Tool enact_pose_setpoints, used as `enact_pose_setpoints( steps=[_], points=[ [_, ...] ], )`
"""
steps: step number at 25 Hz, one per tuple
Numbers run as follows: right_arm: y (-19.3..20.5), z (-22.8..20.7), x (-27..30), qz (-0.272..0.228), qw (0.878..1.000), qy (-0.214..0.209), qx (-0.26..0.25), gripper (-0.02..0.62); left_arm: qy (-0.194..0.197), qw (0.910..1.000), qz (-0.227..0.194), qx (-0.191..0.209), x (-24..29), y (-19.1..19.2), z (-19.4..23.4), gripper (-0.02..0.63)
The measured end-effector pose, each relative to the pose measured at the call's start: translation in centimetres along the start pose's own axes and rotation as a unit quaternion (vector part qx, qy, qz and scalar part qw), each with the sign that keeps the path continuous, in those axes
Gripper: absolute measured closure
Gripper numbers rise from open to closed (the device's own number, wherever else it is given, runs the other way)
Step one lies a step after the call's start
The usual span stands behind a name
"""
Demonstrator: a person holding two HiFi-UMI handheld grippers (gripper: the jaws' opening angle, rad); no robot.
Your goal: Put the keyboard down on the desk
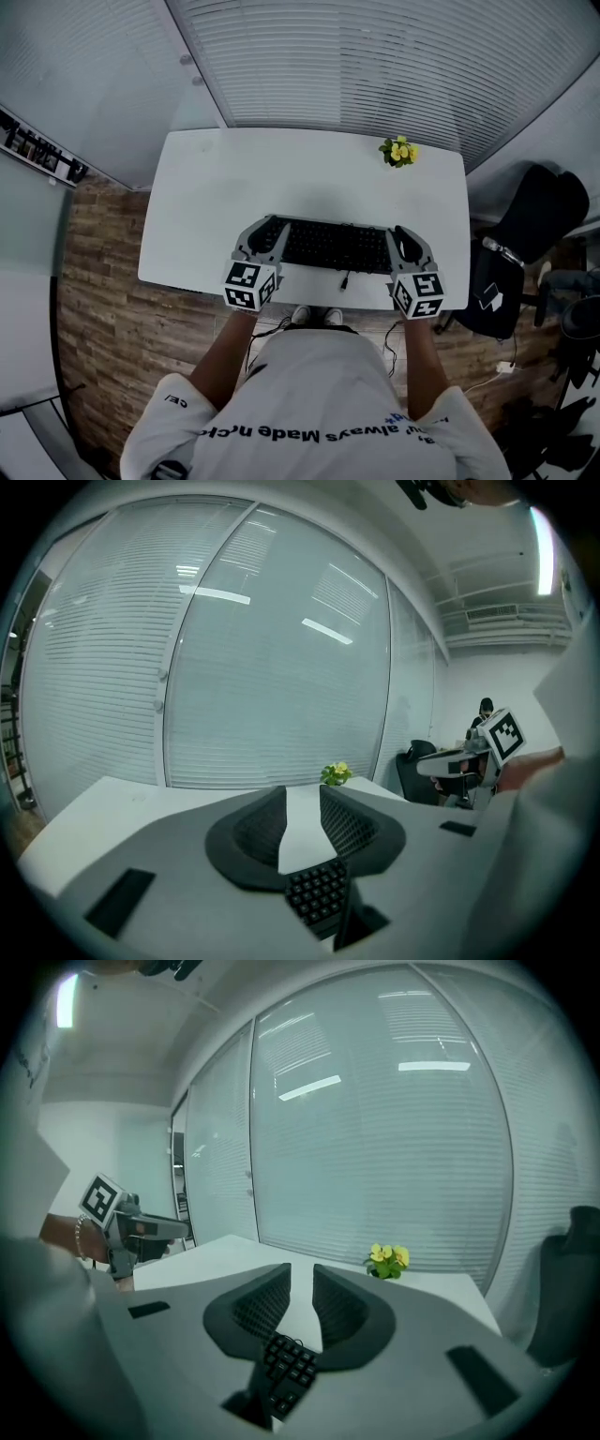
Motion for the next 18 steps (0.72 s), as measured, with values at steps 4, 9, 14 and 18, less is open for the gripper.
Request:
enact_pose_setpoints(
  steps=[4, 9, 14, 18],
  points=[
    [-2.9, 0.9, -1.9, -0.029, 0.999, -0.013, -0.007, 0.532, 0.023, 0.9993, -0.029, -0.003, -1.2, -2.5, -1.9, 0.497],
    [-6.0, 2.1, -4.1, -0.057, 0.998, -0.026, -0.025, 0.548, 0.043, 0.9966, -0.068, 0.017, -2.7, -5.1, -4.3, 0.532],
    [-8.3, 3.3, -5.6, -0.083, 0.995, -0.046, -0.036, 0.561, 0.067, 0.9928, -0.093, 0.034, -4.2, -6.9, -6.3, 0.557],
    [-10.0, 3.9, -6.8, -0.095, 0.993, -0.058, -0.033, 0.565, 0.086, 0.9906, -0.099, 0.038, -5.3, -8.7, -7.8, 0.565]
  ],
)
Point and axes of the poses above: the fingertips, and each gripper's own axes: x forward along the fingers, z to its left, y out of its underside, the point moved 9 cm from there along -x, backward along the fingers, and after that the axes turned 9 degrees about -x, right-handed, at the moved point
